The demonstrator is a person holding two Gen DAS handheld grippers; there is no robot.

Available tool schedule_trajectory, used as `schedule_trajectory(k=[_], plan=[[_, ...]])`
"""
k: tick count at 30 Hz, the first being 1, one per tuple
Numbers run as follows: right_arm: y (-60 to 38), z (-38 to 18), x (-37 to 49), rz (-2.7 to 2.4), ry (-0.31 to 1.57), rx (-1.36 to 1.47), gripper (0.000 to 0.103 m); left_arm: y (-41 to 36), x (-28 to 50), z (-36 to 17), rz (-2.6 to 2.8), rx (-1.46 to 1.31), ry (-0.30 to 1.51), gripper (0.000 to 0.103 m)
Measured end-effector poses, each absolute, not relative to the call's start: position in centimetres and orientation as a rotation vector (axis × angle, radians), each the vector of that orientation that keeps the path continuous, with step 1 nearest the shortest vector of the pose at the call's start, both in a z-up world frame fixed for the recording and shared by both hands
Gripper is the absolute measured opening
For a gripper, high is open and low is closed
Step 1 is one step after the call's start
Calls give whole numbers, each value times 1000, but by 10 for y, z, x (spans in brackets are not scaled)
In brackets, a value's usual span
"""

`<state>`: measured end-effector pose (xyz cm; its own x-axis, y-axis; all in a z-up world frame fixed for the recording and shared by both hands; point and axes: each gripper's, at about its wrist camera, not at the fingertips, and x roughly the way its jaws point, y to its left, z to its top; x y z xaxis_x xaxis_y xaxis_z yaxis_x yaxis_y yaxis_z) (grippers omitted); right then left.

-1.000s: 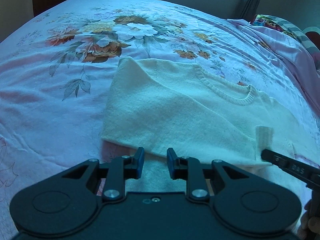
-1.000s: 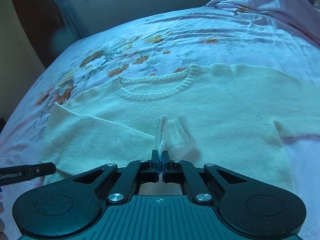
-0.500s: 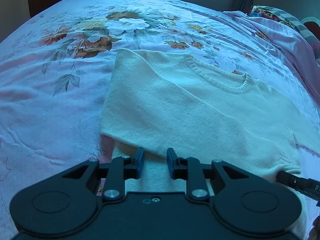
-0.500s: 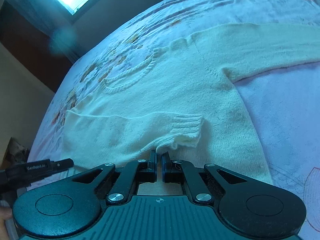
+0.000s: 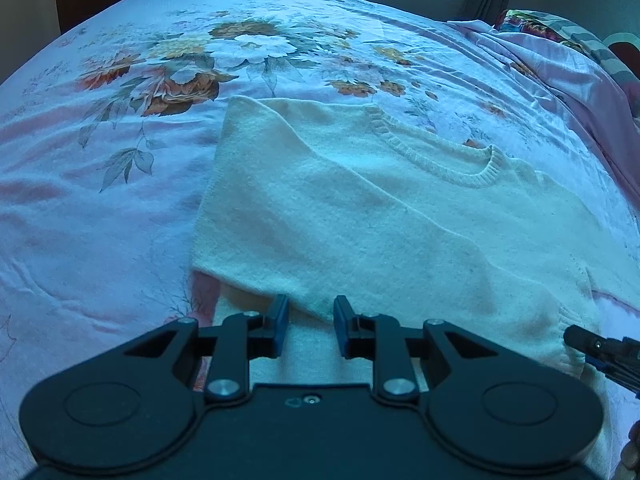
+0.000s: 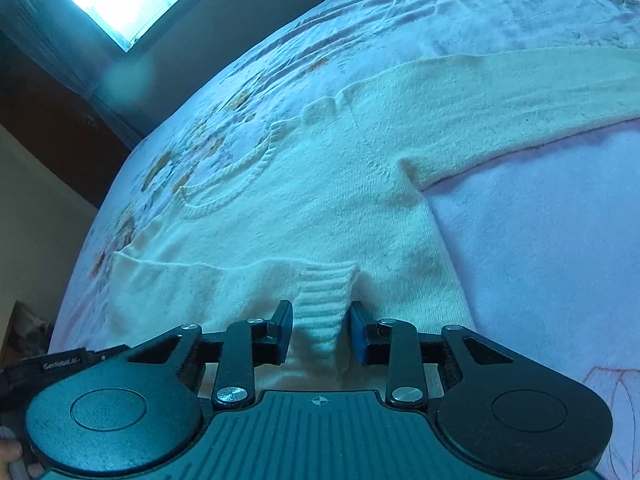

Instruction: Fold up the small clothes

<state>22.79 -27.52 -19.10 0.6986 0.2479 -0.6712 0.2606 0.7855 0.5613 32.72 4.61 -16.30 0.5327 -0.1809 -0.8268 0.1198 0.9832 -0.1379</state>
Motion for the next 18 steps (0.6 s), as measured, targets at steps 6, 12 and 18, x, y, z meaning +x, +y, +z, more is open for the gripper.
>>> schedule_trajectory(k=[6,12,18], plan=[[-272,-187,243,-12,742,619,4,42,328,-163,-181,-46,976,22],[-287,-169,246,-107,678,534,4,34,337,-159,-188,-60,948,22],[-296,-192,242,-173,747,486,4,25,342,-172,-163,-39,954,26]])
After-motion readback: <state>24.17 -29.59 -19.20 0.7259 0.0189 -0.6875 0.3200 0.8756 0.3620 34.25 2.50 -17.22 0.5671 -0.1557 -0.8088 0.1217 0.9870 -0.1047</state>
